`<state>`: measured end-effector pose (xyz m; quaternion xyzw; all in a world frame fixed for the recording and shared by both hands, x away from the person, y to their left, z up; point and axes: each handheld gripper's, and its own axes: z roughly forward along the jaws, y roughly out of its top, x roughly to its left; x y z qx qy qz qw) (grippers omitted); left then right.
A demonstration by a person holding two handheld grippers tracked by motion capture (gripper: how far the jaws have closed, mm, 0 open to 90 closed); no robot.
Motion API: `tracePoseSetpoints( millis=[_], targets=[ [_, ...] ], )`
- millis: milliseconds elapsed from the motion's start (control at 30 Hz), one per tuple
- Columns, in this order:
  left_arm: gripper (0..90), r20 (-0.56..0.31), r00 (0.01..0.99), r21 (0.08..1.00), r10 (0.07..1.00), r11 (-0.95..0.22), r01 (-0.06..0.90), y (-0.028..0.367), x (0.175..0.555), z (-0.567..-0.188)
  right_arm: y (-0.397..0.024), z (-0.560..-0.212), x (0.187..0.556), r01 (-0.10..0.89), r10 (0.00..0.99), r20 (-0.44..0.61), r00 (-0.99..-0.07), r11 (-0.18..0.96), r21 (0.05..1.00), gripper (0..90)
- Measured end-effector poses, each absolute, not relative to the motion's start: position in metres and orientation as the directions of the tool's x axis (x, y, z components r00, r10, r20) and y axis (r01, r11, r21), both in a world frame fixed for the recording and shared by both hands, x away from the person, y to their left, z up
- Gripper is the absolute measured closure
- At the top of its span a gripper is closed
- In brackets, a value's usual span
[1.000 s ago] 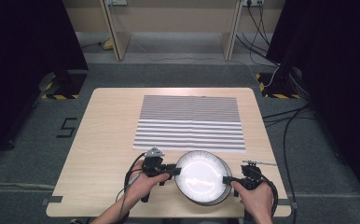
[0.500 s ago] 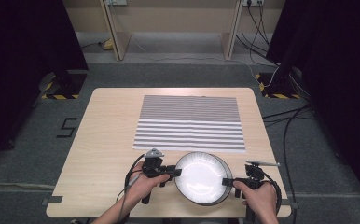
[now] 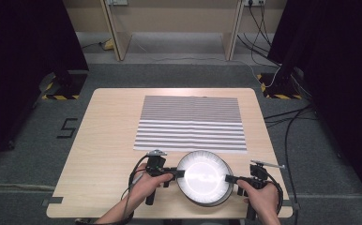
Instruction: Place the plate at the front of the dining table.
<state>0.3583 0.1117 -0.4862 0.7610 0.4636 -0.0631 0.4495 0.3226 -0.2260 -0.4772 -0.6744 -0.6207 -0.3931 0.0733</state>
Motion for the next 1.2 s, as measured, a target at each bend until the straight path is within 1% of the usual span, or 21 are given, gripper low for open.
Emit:
tracePoseSetpoints(
  millis=[33, 133, 167, 233, 267, 300, 467, 600, 700, 867, 933, 967, 1000, 1033, 1133, 1200],
  targets=[
    [67.4, -0.508, 0.563, 0.625, 0.652, -0.171, 0.762, 0.111, 0.358, -0.486, -0.228, -0.479, 0.323, 0.893, 0.784, 0.613, -0.1, -0.201, 0.404, 83.7],
    [67.7, -0.504, 0.566, 0.623, 0.653, -0.18, 0.762, 0.109, 0.359, -0.486, -0.229, -0.48, 0.323, 0.891, 0.776, 0.62, -0.115, -0.195, 0.409, 84.0],
    [68.1, -0.497, 0.568, 0.623, 0.656, -0.185, 0.76, 0.108, 0.359, -0.485, -0.228, -0.479, 0.324, 0.883, 0.794, 0.589, -0.151, -0.16, 0.441, 84.2],
    [68.8, -0.481, 0.573, 0.622, 0.663, -0.202, 0.756, 0.106, 0.36, -0.483, -0.224, -0.478, 0.325, 0.87, 0.818, 0.545, -0.183, -0.123, 0.477, 84.4],
    [68.9, -0.481, 0.573, 0.622, 0.663, -0.202, 0.756, 0.106, 0.36, -0.483, -0.224, -0.478, 0.325, 0.87, 0.818, 0.545, -0.183, -0.123, 0.477, 84.4],
    [69.2, -0.472, 0.577, 0.627, 0.666, -0.207, 0.751, 0.106, 0.361, -0.482, -0.222, -0.478, 0.326, 0.86, 0.827, 0.526, -0.196, -0.113, 0.497, 84.7],
    [71.7, -0.456, 0.589, 0.647, 0.667, -0.206, 0.734, 0.107, 0.363, -0.481, -0.225, -0.48, 0.325, 0.833, 0.805, 0.555, -0.209, -0.15, 0.533, 84.7],
    [72.1, -0.432, 0.615, 0.674, 0.66, -0.217, 0.706, 0.105, 0.363, -0.484, -0.232, -0.485, 0.324, 0.844, 0.751, 0.633, -0.187, -0.207, 0.495, 83.5],
    [72.3, -0.417, 0.617, 0.681, 0.668, -0.22, 0.698, 0.103, 0.362, -0.485, -0.233, -0.487, 0.325, 0.852, 0.744, 0.639, -0.196, -0.193, 0.486, 80.5],
    [72.3, -0.426, 0.612, 0.683, 0.667, -0.207, 0.701, 0.103, 0.362, -0.486, -0.232, -0.485, 0.327, 0.849, 0.748, 0.626, -0.218, -0.171, 0.499, 75.1],
    [72.2, -0.429, 0.61, 0.681, 0.666, -0.205, 0.703, 0.103, 0.362, -0.486, -0.233, -0.486, 0.33, 0.85, 0.73, 0.65, -0.21, -0.191, 0.49, 72.9],
    [72.2, -0.433, 0.609, 0.68, 0.664, -0.202, 0.704, 0.104, 0.363, -0.487, -0.233, -0.487, 0.331, 0.846, 0.721, 0.66, -0.21, -0.204, 0.492, 70.3],
    [72.1, -0.433, 0.609, 0.68, 0.664, -0.202, 0.704, 0.104, 0.363, -0.487, -0.233, -0.487, 0.331, 0.846, 0.721, 0.66, -0.21, -0.204, 0.492, 70.3],
    [72.0, -0.444, 0.604, 0.68, 0.662, -0.19, 0.708, 0.104, 0.363, -0.488, -0.234, -0.489, 0.335, 0.844, 0.701, 0.684, -0.202, -0.231, 0.485, 67.4],
    [72.1, -0.438, 0.605, 0.695, 0.665, -0.176, 0.697, 0.104, 0.362, -0.49, -0.234, -0.489, 0.335, 0.844, 0.71, 0.673, -0.207, -0.218, 0.49, 68.4],
    [72.2, -0.428, 0.607, 0.705, 0.67, -0.172, 0.688, 0.103, 0.361, -0.491, -0.233, -0.488, 0.333, 0.848, 0.714, 0.672, -0.195, -0.222, 0.481, 68.2]
  ],
)
